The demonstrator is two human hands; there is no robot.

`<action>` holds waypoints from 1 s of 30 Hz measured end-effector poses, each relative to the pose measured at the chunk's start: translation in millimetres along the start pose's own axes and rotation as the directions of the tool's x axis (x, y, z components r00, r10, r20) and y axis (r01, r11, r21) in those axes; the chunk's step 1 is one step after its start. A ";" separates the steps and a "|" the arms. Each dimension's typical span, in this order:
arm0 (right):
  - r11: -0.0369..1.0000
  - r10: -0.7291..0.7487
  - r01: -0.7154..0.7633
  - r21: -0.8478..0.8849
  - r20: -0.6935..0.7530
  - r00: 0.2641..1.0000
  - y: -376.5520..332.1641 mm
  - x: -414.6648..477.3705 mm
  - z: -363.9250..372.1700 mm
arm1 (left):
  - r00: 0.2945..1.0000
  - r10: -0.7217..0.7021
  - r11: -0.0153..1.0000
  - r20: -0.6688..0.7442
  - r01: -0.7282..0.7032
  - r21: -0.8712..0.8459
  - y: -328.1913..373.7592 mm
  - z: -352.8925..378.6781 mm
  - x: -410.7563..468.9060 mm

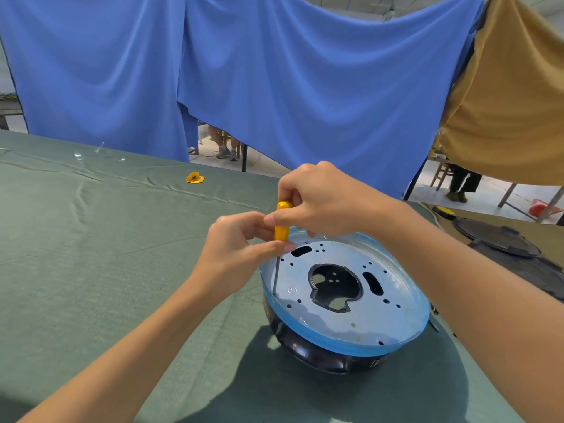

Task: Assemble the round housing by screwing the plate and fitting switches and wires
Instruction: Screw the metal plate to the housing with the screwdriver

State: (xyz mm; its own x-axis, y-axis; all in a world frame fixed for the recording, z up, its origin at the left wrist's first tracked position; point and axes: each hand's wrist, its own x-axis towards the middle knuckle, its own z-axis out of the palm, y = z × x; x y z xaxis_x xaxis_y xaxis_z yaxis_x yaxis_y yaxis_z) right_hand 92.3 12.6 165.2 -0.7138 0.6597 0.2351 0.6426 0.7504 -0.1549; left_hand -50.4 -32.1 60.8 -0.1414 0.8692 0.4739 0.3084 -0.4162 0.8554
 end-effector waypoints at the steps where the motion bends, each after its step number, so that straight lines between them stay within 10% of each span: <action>1: 1.000 -0.012 0.013 -0.016 0.020 1.000 -0.4 -0.5 -0.6 | 1.000 -0.002 1.000 0.016 0.002 -0.017 -0.8 -0.8 -0.4; 5: 0.996 -0.073 0.071 0.062 0.040 0.997 -2.2 -2.9 -3.7 | 0.978 -0.063 0.973 0.200 0.105 -0.206 -0.1 -7.8 -1.3; 11: 0.999 -0.014 0.014 -0.038 -0.016 1.000 -2.2 -0.8 1.7 | 1.000 0.015 1.000 -0.001 -0.015 0.023 -0.9 1.1 -0.8; 30: 0.997 -0.065 0.063 -0.049 -0.048 0.997 -1.5 -1.8 4.8 | 0.994 0.001 0.996 0.108 0.008 -0.092 -1.2 1.5 -3.7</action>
State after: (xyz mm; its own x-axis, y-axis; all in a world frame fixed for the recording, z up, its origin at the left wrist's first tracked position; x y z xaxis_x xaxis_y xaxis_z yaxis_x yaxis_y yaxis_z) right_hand 91.3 10.4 160.3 -0.7398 0.6070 0.2903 0.6096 0.7873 -0.0927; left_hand -48.9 -34.4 57.7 -0.0389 0.8922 0.4499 0.2192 -0.4316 0.8750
